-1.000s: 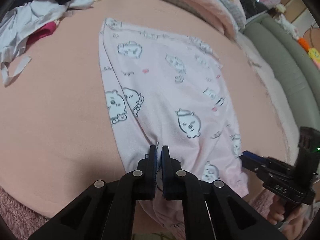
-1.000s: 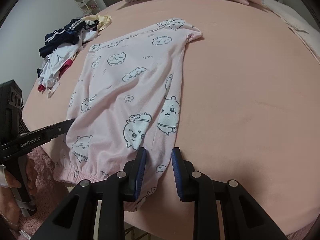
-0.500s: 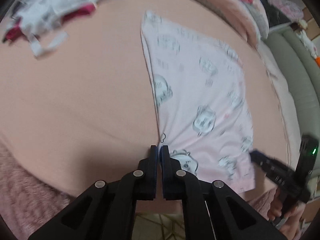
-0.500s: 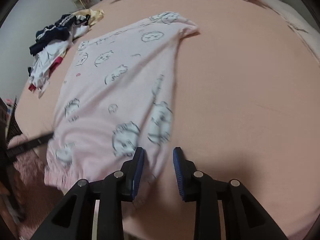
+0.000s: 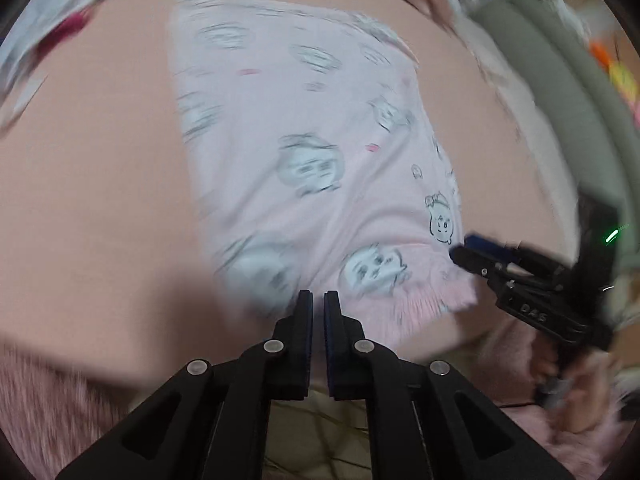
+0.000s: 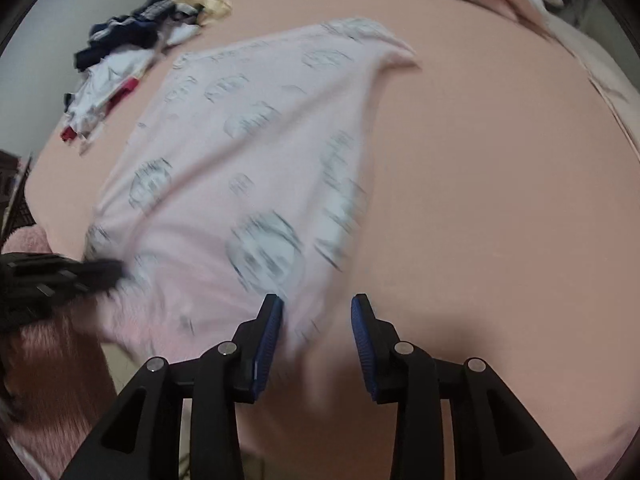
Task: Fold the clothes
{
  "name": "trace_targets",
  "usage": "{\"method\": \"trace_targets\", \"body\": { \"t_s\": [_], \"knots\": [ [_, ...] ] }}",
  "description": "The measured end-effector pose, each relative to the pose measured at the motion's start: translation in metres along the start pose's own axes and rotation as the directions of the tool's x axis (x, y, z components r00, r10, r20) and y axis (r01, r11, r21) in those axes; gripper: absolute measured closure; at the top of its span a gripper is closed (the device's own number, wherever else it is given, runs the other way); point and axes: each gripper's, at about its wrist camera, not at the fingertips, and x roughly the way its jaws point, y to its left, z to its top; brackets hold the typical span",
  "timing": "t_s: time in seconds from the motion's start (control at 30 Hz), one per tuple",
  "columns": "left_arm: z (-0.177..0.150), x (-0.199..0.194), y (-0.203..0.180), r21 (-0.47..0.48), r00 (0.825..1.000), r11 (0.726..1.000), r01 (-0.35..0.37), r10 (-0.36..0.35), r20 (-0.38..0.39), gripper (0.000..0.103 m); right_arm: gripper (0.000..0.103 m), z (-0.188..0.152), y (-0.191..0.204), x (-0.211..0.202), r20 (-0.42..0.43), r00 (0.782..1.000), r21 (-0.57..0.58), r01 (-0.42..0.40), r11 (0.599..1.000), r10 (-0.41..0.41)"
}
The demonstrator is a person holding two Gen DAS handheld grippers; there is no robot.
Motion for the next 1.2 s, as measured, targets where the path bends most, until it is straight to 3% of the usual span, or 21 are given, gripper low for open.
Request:
{"method": "trace_targets", "body": {
  "t_s": [0.07, 0.13, 0.2, 0.3, 0.4, 0.47, 0.53, 0.6, 0.7, 0.8, 0.93, 1.0, 1.13, 1.2],
  "knots": [
    [-0.005, -0.014, 0.010, -0.058, 1.000, 0.998, -0.010, 0.010, 0.007, 0.099, 0.065, -0.009, -0.011, -0.014, 0.019, 0.999, 0.040, 0.036, 0.999, -0.037],
    [-0.009, -0.019, 0.006, -0.046, 0.999, 0.999, -0.027, 0.028, 0.015, 0.098, 0.064, -0.012, -0.021, -0.027, 0.072, 0.995, 0.099, -0.077, 0.992, 0.070],
    [-0.011, -0.016, -0.003, -0.033, 0.999, 0.999, 0.034, -0.034, 0.027, 0.098, 0.064, -0.009, -0.022, -0.033, 0.107, 0.981, 0.121, -0.172, 0.978, 0.160],
    [-0.011, -0.001, -0.020, 0.012, 0.997, 0.998, 0.068, -0.068, 0.045, 0.098, 0.064, -0.003, 0.004, -0.028, 0.130, 0.982, 0.040, -0.146, 0.988, 0.140],
    [-0.011, 0.009, -0.027, 0.030, 1.000, 1.000, 0.000, -0.001, 0.028, 0.098, 0.064, -0.004, 0.016, 0.005, 0.009, 0.997, 0.064, -0.074, 0.995, 0.074],
    [-0.013, 0.008, -0.028, 0.012, 0.998, 1.000, -0.028, 0.027, 0.053, 0.098, 0.064, -0.010, 0.006, 0.001, 0.029, 0.992, 0.140, -0.123, 0.983, 0.120],
    [-0.017, 0.000, -0.025, -0.015, 0.995, 1.000, 0.009, -0.007, 0.097, 0.098, 0.063, -0.014, 0.000, -0.013, 0.078, 0.984, 0.171, -0.171, 0.970, 0.160],
    [-0.018, 0.000, -0.017, -0.062, 0.994, 0.998, 0.033, -0.026, 0.111, 0.098, 0.052, -0.015, 0.001, -0.015, 0.086, 0.979, 0.176, -0.197, 0.965, 0.184],
    [-0.018, 0.005, -0.006, -0.131, 0.994, 0.990, 0.045, -0.032, 0.100, 0.093, 0.051, -0.017, 0.003, -0.013, 0.077, 0.975, 0.184, -0.218, 0.958, 0.208],
    [-0.020, 0.007, -0.011, -0.125, 0.995, 0.992, 0.028, -0.017, 0.096, 0.087, 0.051, -0.016, 0.010, 0.007, 0.027, 0.980, 0.174, -0.200, 0.964, 0.198],
    [-0.028, -0.001, -0.007, -0.129, 0.995, 0.990, 0.053, -0.042, 0.090, 0.059, 0.047, -0.015, 0.012, 0.017, 0.011, 0.981, 0.157, -0.195, 0.968, 0.196],
    [-0.028, -0.006, -0.005, -0.134, 0.994, 0.989, 0.062, -0.050, 0.096, 0.058, 0.047, -0.015, 0.011, 0.016, 0.008, 0.978, 0.162, -0.207, 0.965, 0.208],
    [-0.032, 0.001, 0.001, -0.175, 0.999, 0.985, 0.001, 0.008, 0.053, 0.058, 0.047, -0.015, 0.011, 0.013, -0.004, 0.973, 0.152, -0.229, 0.961, 0.233],
    [-0.036, 0.009, 0.006, -0.210, 0.999, 0.977, 0.035, -0.029, 0.033, 0.058, 0.047, -0.016, 0.011, 0.012, -0.004, 0.970, 0.156, -0.238, 0.959, 0.241]
  ]
}}
